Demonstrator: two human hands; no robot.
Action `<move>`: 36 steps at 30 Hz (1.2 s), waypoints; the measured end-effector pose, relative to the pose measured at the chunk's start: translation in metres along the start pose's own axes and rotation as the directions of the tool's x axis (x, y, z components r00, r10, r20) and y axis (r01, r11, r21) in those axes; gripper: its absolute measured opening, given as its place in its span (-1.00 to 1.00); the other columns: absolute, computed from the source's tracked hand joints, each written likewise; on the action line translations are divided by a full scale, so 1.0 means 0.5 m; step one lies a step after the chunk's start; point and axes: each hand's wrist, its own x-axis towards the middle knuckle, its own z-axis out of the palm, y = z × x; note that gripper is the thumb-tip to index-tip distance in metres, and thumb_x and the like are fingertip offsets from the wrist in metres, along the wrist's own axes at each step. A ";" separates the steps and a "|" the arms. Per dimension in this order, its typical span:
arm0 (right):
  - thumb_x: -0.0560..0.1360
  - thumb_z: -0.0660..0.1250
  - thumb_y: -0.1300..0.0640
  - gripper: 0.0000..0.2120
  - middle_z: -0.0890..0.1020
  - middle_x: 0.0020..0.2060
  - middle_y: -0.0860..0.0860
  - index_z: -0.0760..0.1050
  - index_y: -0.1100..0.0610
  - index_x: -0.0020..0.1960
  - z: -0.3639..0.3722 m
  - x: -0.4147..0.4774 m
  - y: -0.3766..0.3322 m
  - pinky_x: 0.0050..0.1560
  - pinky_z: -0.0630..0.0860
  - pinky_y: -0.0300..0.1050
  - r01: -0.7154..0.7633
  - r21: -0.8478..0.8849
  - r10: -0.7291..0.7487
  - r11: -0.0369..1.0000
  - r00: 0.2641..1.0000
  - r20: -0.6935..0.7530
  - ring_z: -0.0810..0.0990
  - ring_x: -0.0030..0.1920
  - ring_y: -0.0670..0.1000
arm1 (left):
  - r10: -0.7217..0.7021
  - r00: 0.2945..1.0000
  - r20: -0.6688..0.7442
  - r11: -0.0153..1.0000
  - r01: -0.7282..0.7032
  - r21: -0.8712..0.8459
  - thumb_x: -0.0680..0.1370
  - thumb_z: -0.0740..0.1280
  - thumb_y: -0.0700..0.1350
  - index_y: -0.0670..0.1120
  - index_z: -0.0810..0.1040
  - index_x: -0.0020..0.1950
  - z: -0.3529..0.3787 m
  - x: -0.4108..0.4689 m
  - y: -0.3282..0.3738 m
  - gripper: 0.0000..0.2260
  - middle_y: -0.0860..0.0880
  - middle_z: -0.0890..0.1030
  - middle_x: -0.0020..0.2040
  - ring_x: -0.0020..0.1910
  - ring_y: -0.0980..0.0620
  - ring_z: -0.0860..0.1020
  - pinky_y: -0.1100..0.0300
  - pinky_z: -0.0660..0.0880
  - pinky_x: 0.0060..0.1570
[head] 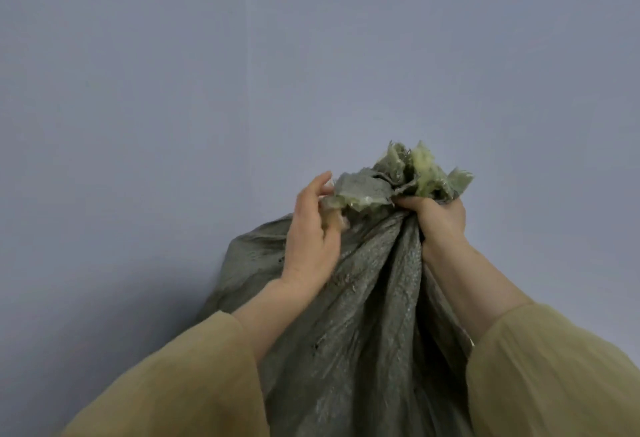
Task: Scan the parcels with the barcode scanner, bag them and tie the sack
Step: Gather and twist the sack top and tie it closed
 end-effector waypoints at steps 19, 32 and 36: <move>0.35 0.31 0.57 -0.58 0.62 -0.11 0.27 0.46 0.33 0.17 -0.066 0.015 -0.008 -0.28 0.63 0.09 -0.064 0.063 0.054 0.996 0.987 0.151 0.65 -0.26 0.17 | -0.186 0.801 0.568 0.916 -0.068 0.395 0.49 0.40 -0.15 -0.07 0.55 0.10 -0.048 -0.003 0.067 -0.80 -0.05 0.60 0.05 -0.01 0.00 0.55 0.15 0.47 0.03; 0.39 0.25 0.62 -0.67 0.68 -0.34 0.05 0.59 0.24 -0.14 -0.091 0.019 -0.022 -0.27 0.64 -0.09 0.104 -0.152 0.001 0.983 0.823 0.568 0.66 -0.31 0.00 | -0.115 0.826 0.551 0.925 -0.113 0.362 0.48 0.41 -0.24 -0.12 0.46 0.32 -0.080 0.158 0.069 -0.59 -0.07 0.27 0.35 0.33 0.03 0.26 0.39 0.19 0.25; 0.40 0.25 0.61 -0.67 0.68 -0.36 0.04 0.60 0.23 -0.18 -0.094 0.018 -0.036 -0.25 0.62 -0.11 0.119 -0.226 0.058 0.967 0.758 0.650 0.64 -0.32 -0.01 | -0.002 0.888 0.460 0.708 -0.324 0.627 0.44 0.46 -0.12 0.05 0.49 0.26 -0.080 0.165 0.070 -0.59 0.05 0.48 0.17 0.17 -0.01 0.43 0.05 0.41 0.09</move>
